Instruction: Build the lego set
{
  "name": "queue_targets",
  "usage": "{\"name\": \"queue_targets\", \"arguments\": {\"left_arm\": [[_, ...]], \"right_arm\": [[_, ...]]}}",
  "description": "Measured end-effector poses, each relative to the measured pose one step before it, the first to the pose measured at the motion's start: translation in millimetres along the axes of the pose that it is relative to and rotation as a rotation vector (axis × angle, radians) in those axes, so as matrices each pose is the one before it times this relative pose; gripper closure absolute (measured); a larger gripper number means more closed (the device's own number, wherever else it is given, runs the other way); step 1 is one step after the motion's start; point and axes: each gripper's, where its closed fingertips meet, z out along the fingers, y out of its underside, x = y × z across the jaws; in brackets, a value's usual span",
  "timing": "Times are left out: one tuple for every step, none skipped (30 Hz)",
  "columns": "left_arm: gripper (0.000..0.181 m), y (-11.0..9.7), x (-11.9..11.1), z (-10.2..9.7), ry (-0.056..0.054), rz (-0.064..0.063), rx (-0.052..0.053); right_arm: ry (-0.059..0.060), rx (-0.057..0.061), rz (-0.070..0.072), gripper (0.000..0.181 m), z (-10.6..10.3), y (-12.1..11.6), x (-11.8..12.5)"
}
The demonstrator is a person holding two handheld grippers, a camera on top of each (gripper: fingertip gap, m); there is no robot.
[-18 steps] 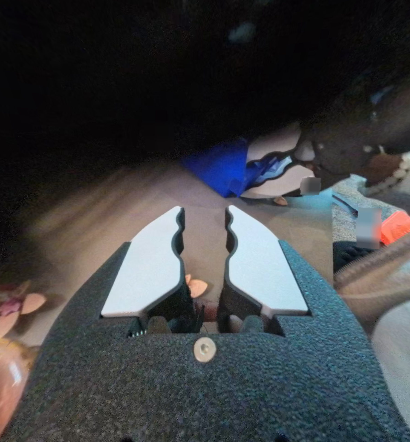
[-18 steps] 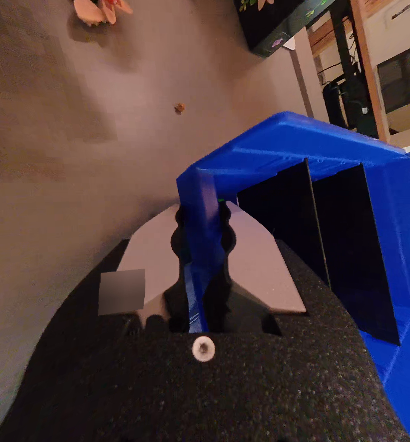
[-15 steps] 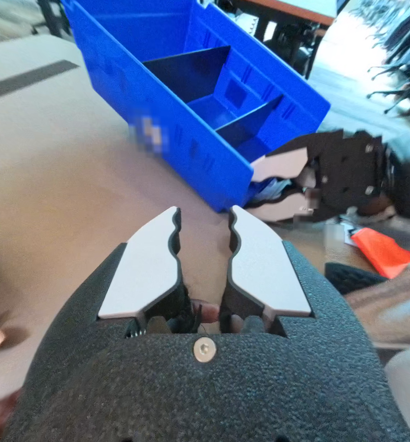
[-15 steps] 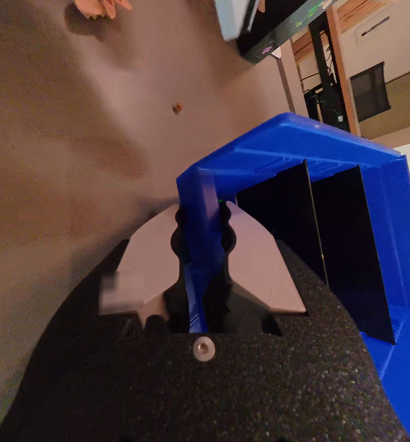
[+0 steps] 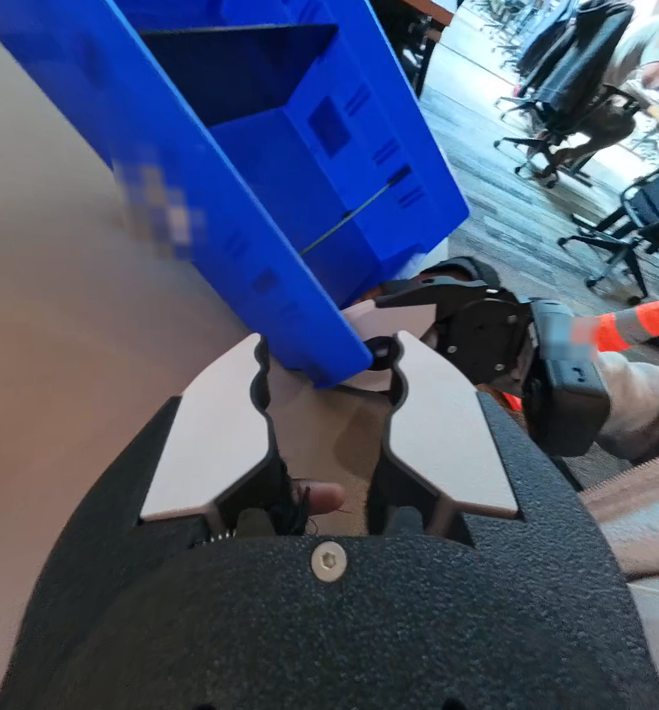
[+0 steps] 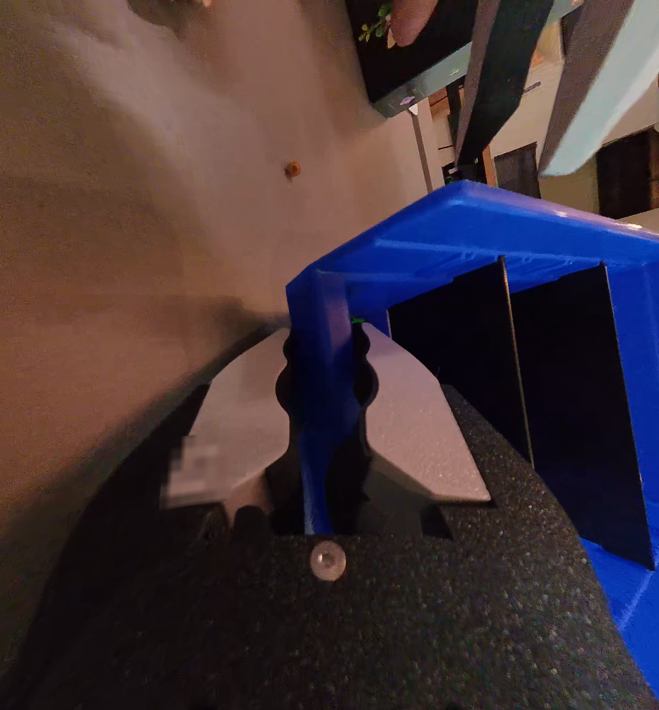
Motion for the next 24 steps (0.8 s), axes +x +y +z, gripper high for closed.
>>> {"name": "queue_targets", "arguments": {"left_arm": [[0.125,0.78,3.12,5.6,0.0054,0.0179,-0.0235],[0.125,4.55,-2.27,7.79,-0.0322,0.0529,-0.0432],[0.126,4.71,-4.14,8.88,-0.049,0.0615,-0.0384],[0.131,0.96,1.78,7.26,-0.0094,0.0336,-0.0072],[0.136,-0.89,2.65,4.43,-0.0031,0.0006,0.0081],[0.142,-1.21,-0.59,0.41,-0.023,0.0066,0.0184],[0.147,-0.84,-1.5,-1.51,-0.0244,0.0065,0.0251],[0.15,-0.53,-0.41,-0.98,-0.0155,-0.0042,0.0288],[0.15,0.01,0.84,-0.35,-0.0074,-0.0087,0.0217],[0.15,0.86,1.33,-0.41,-0.0096,0.0003,0.0091],[0.15,1.35,1.64,-0.71,-0.0112,0.0077,0.0062],[0.15,1.38,2.07,-0.74,-0.0081,0.0007,0.0097],[0.15,1.28,1.82,-0.94,-0.0072,-0.0042,0.0119],[0.15,0.46,1.22,-0.42,-0.0068,-0.0051,0.0102],[0.151,-0.98,-1.69,0.4,-0.0045,-0.0024,0.0105],[0.152,-0.72,-1.27,-0.29,-0.0054,-0.0087,0.0099],[0.154,-0.83,-2.15,-0.19,0.0016,-0.0196,0.0068],[0.155,-0.86,-1.67,-0.17,0.0038,-0.0217,0.0095],[0.157,-1.16,-1.65,-0.07,0.0016,-0.0133,0.0124],[0.158,-0.83,-0.5,-0.04,-0.003,-0.0046,0.0098],[0.159,-0.25,0.73,0.37,-0.0031,-0.0026,0.0066],[0.161,-0.11,0.08,0.07,-0.0117,-0.0001,0.0104],[0.161,0.05,-1.43,-0.92,-0.0105,-0.0029,0.0128],[0.162,0.47,0.22,-0.77,-0.0043,-0.0077,0.0128]], "right_arm": [[-0.002,-0.001,0.0013,0.153,-0.12,-0.38,-0.63],[-0.0031,-0.0021,0.0025,0.153,0.05,-0.09,-0.55],[-0.0029,0.0007,0.0059,0.153,-0.23,-0.23,-0.39],[-0.0027,-0.0004,0.0005,0.153,0.29,-0.18,-0.1],[-0.0067,-0.0011,0.0039,0.153,0.04,-0.13,-0.12],[-0.0117,-0.0005,0.0135,0.153,0.2,-0.02,0.08],[-0.0194,0.0017,0.0193,0.153,0.04,-0.32,-0.31],[-0.0241,0.0049,0.0161,0.153,-0.26,-0.39,-0.71],[-0.0239,0.0082,0.018,0.153,-0.4,-0.48,-1.15],[-0.0347,0.0141,0.0135,0.152,-0.75,-0.44,-3.29],[-0.0286,0.0139,0.0051,0.149,-1.23,-0.4,-3.16],[-0.014,0.0123,0.0046,0.148,-1.49,-0.47,-1.85],[-0.0137,0.0182,0.0035,0.147,-1.94,-1.03,-1.75],[-0.0223,0.0187,-0.0052,0.142,-3.27,-1.01,-2.14],[-0.0236,0.0321,0.0079,0.14,-4.74,-2.78,-1.62],[0.0035,0.0492,0.0237,0.149,-6.84,-4.97,2.63],[0.0062,0.084,0.0312,0.154,-9.06,-9.4,2.54],[0.0378,0.0962,0.0729,0.154,-10.18,-10.78,7.68],[0.0481,0.0835,0.1128,0.157,-9.42,-8.83,10.23],[0.058,0.0483,0.1284,0.163,-7.5,-5.01,11.6],[0.0804,0.0033,0.138,0.168,-4.17,-0.68,12.94],[0.0819,-0.0556,0.1447,0.17,-0.16,6.77,10.06],[0.0618,-0.1119,0.1017,0.173,1.94,13.72,6.11],[0.0314,-0.1119,0.0421,0.176,3.57,13.76,0.56]]}}
